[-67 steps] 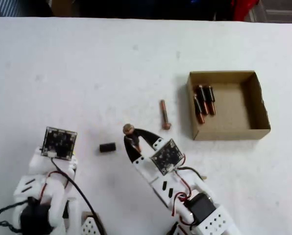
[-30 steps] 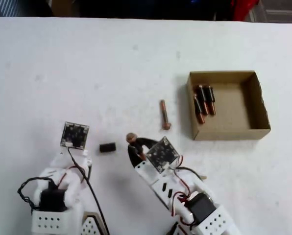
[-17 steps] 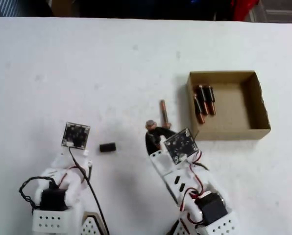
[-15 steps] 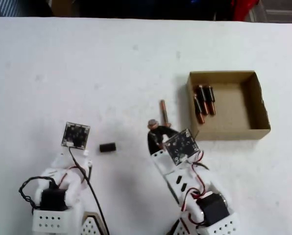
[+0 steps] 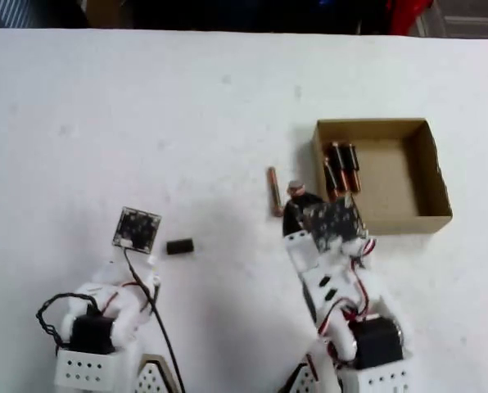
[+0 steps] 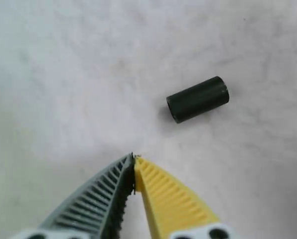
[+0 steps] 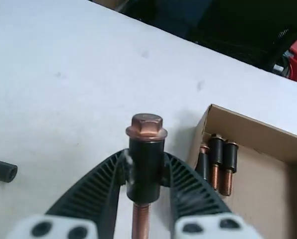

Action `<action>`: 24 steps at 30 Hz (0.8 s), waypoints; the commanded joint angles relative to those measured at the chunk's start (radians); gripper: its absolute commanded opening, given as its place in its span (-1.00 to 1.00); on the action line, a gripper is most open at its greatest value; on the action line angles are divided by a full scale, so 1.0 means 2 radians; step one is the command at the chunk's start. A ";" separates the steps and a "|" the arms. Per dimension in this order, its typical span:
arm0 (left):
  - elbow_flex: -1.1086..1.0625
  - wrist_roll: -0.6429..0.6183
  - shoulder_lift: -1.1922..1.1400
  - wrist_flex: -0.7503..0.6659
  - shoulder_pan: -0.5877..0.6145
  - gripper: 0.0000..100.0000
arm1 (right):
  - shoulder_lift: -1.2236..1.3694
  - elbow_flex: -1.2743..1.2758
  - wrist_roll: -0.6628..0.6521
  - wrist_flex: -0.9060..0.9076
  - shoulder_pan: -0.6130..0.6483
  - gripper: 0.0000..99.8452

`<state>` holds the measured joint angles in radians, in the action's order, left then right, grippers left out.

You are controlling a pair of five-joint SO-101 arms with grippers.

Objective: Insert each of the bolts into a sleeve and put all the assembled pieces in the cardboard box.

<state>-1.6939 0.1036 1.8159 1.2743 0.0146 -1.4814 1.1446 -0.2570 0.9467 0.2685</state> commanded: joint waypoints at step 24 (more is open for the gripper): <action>0.001 -0.001 0.000 0.006 -0.003 -0.95 | 0.567 -0.257 -0.069 -0.227 -0.214 -0.97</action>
<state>-1.6939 0.1036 1.8159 1.2743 0.0146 -0.3951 0.7242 -0.3767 0.5723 -0.1212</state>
